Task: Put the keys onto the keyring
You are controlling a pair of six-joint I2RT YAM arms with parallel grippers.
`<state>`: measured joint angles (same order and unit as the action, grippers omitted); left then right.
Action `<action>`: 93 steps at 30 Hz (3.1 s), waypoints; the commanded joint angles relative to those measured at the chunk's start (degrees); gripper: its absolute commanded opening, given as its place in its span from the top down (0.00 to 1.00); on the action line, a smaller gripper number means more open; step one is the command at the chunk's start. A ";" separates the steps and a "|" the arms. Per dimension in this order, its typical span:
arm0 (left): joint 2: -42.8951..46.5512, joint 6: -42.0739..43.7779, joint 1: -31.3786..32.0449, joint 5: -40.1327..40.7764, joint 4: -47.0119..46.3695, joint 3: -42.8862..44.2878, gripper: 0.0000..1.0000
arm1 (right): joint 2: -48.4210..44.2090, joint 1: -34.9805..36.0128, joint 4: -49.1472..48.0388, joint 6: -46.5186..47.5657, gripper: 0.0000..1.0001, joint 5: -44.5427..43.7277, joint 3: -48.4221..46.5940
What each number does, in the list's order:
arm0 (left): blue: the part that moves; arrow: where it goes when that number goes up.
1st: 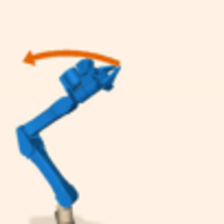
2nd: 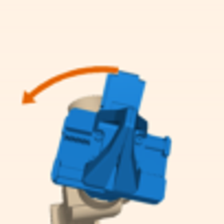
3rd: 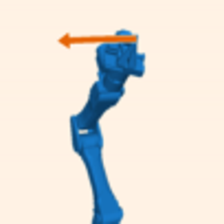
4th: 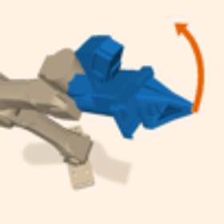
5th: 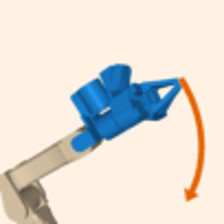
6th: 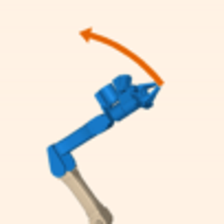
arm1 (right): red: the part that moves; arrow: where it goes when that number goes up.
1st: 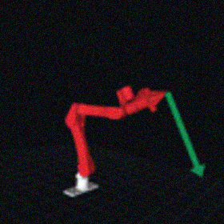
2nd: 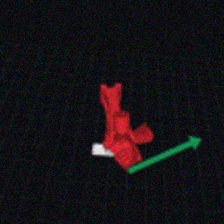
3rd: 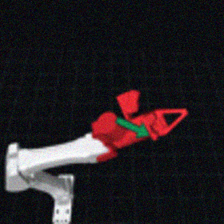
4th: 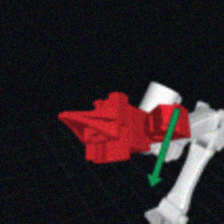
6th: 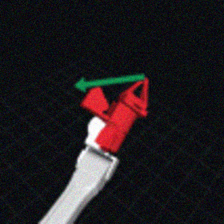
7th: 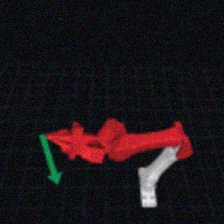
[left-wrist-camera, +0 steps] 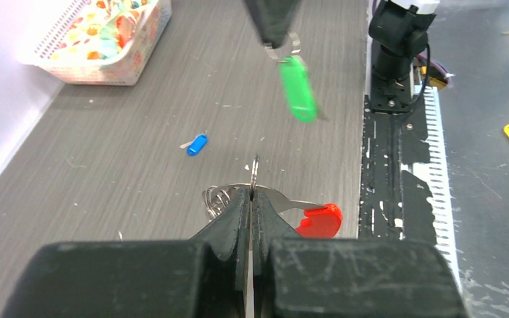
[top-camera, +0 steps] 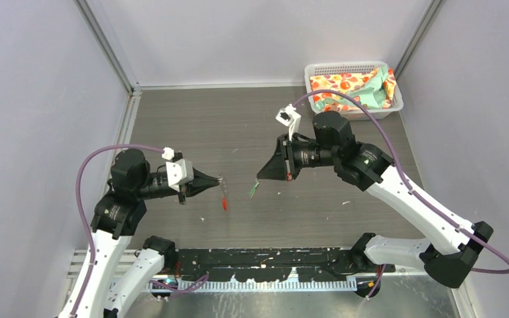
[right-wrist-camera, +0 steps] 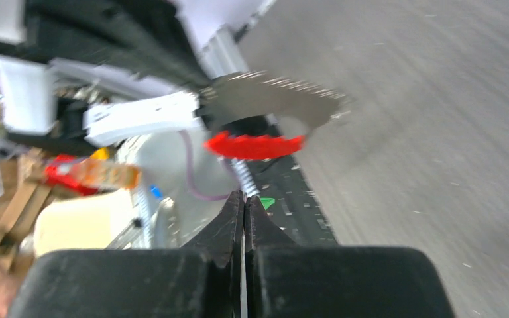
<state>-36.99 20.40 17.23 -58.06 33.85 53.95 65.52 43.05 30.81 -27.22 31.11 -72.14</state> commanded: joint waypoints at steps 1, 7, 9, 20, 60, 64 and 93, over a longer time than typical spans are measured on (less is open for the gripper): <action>1.34 0.98 0.17 1.29 -5.07 -0.03 1.00 | 1.10 4.06 -3.96 -3.71 0.99 11.71 -4.01; 2.85 0.19 0.17 2.39 -8.49 -2.09 1.00 | 3.67 7.25 -11.32 -7.78 0.99 14.08 -5.20; 3.15 -1.86 0.17 3.93 -10.70 -2.65 1.00 | 4.49 7.46 -12.75 -8.36 0.99 14.10 -5.50; 4.61 -2.45 0.17 3.73 -11.25 -2.74 1.00 | 7.31 9.89 -23.25 -13.21 0.99 6.93 -2.65; 5.82 -11.15 0.17 6.57 -14.84 -3.65 1.00 | 7.78 11.44 -34.06 -16.02 0.99 -5.72 3.67; 5.79 -11.24 0.17 6.04 -14.84 -3.53 1.00 | 7.78 11.37 -33.97 -16.01 0.99 -6.01 3.67; 5.88 -4.70 0.17 4.36 -10.75 -3.77 1.00 | 7.94 11.42 -34.85 -16.59 0.99 -5.82 3.85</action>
<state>-31.68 14.28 17.23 -52.07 23.79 50.22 73.93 54.28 0.05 -43.48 25.82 -68.20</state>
